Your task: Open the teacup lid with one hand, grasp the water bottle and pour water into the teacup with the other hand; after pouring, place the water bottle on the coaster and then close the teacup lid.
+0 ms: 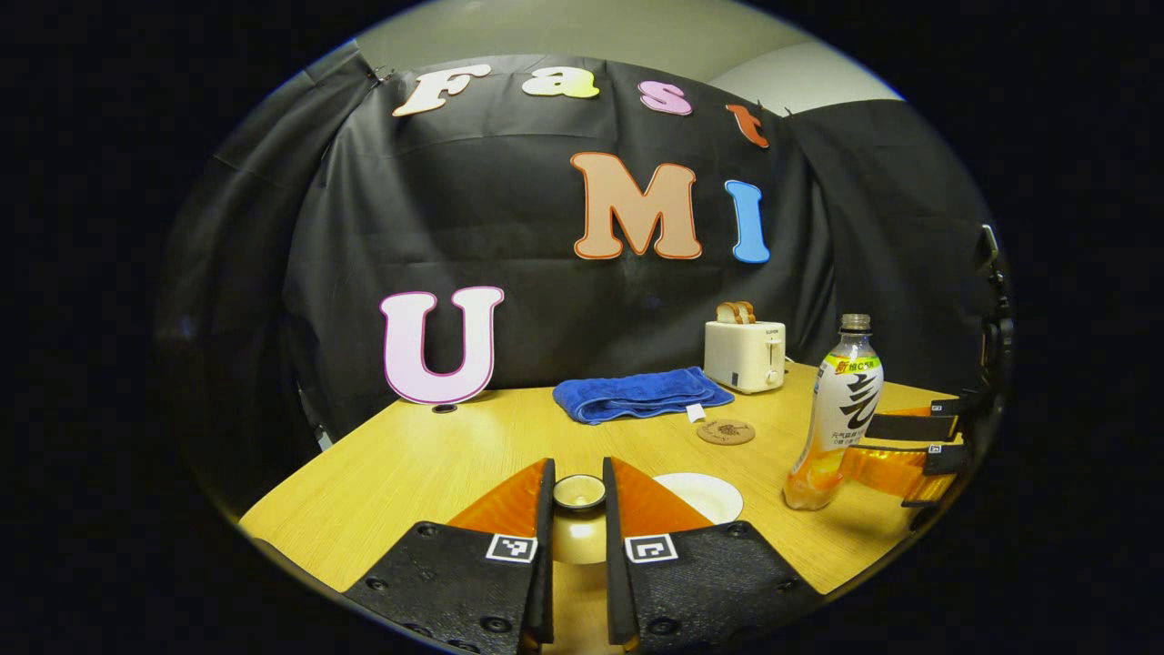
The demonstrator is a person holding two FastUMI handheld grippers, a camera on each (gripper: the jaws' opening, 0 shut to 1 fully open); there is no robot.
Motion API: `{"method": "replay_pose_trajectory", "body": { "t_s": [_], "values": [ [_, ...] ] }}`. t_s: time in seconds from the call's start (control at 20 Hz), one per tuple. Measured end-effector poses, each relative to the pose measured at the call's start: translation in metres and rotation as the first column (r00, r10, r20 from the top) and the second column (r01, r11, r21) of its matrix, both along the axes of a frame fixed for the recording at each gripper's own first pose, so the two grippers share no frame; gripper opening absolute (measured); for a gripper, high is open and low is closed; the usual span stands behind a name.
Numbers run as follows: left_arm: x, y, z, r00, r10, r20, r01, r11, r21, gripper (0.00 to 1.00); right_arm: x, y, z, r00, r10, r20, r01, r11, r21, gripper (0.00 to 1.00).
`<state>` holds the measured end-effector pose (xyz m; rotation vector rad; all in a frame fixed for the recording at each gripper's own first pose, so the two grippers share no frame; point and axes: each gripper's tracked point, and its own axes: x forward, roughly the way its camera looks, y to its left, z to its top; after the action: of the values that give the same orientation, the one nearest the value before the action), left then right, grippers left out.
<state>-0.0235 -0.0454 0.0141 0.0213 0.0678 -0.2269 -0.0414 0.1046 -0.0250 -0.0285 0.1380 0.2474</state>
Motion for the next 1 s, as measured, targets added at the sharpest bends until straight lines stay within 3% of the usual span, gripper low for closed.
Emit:
{"method": "replay_pose_trajectory", "body": {
  "t_s": [0.25, 0.6, 0.75, 1.0],
  "values": [
    [0.002, 0.01, -0.001, 1.0, 0.017, -0.006, -0.017, 1.0, -0.009, 0.2, 0.011, 0.007, -0.005, 1.0, -0.004, -0.024, 0.004, 1.0, -0.008, 0.99],
    [0.003, 0.016, -0.002, 1.0, 0.026, -0.011, -0.026, 1.0, -0.011, 0.2, 0.022, 0.01, -0.008, 0.999, -0.024, -0.031, 0.022, 0.999, -0.036, 0.71],
    [0.004, 0.019, -0.004, 0.999, 0.029, -0.016, -0.029, 1.0, -0.009, 0.2, 0.024, 0.01, -0.007, 0.999, -0.033, -0.027, 0.031, 0.998, -0.063, 0.65],
    [0.005, 0.023, -0.003, 0.999, 0.035, -0.016, -0.035, 0.999, -0.016, 0.2, 0.027, 0.009, -0.005, 0.999, -0.035, -0.004, 0.033, 0.983, -0.182, 0.64]
  ]
}}
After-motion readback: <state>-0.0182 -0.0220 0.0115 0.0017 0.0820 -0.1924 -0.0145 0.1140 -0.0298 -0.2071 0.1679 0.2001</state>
